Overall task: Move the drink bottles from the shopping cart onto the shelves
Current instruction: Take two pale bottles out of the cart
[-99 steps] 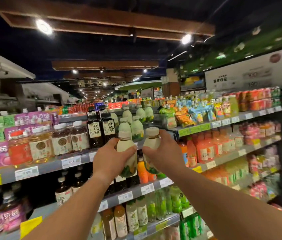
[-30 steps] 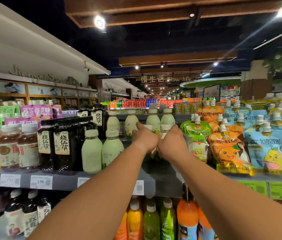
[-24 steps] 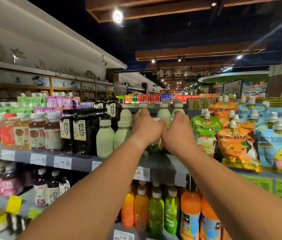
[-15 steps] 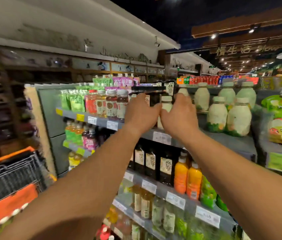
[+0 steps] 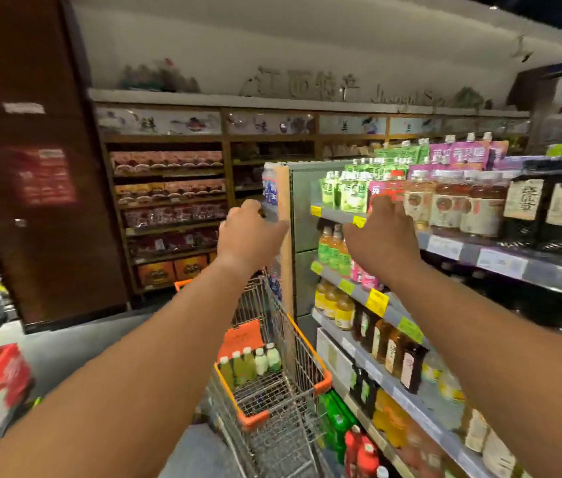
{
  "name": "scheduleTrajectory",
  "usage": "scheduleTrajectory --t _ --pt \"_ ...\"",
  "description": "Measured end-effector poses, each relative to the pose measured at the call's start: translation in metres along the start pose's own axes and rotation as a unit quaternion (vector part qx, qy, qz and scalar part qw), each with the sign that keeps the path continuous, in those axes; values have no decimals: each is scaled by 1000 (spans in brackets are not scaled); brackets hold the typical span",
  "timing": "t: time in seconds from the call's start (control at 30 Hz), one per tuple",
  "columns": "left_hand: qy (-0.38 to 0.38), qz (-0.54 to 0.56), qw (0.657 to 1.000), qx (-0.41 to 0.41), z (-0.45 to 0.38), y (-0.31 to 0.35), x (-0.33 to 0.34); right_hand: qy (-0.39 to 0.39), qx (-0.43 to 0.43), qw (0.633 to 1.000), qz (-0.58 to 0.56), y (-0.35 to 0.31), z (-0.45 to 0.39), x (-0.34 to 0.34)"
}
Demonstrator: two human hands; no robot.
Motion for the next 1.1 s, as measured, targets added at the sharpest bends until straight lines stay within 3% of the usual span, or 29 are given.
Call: scheduleTrajectory --t 0.17,0.3,0.63,0.93,1.1 --pt "1 -17 998 -54 -13 -90 -24 -39 -11 999 -26 -45 1 84" --pt "-26 -30 995 -88 -20 -145 1 -73 -5 997 -27 -46 1 149" --pt "-117 -41 975 -182 -50 -249 160 -185 36 982 24 44 -19 327" --pt "-159 -39 948 -274 -86 -355 281 -335 85 936 70 132 -52 494" --pt "-206 -48 929 -303 -124 -431 345 -357 109 924 84 158 -81 581"
Point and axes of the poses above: each hand's wrist, its own z-axis away from the middle knuckle, its own x-axis out of the palm, y = z × x, the point moved 9 cm from there along -z, towards the middle knuckle, and after that the axes turned 2 degrees about -y, right-handed, at the moved point
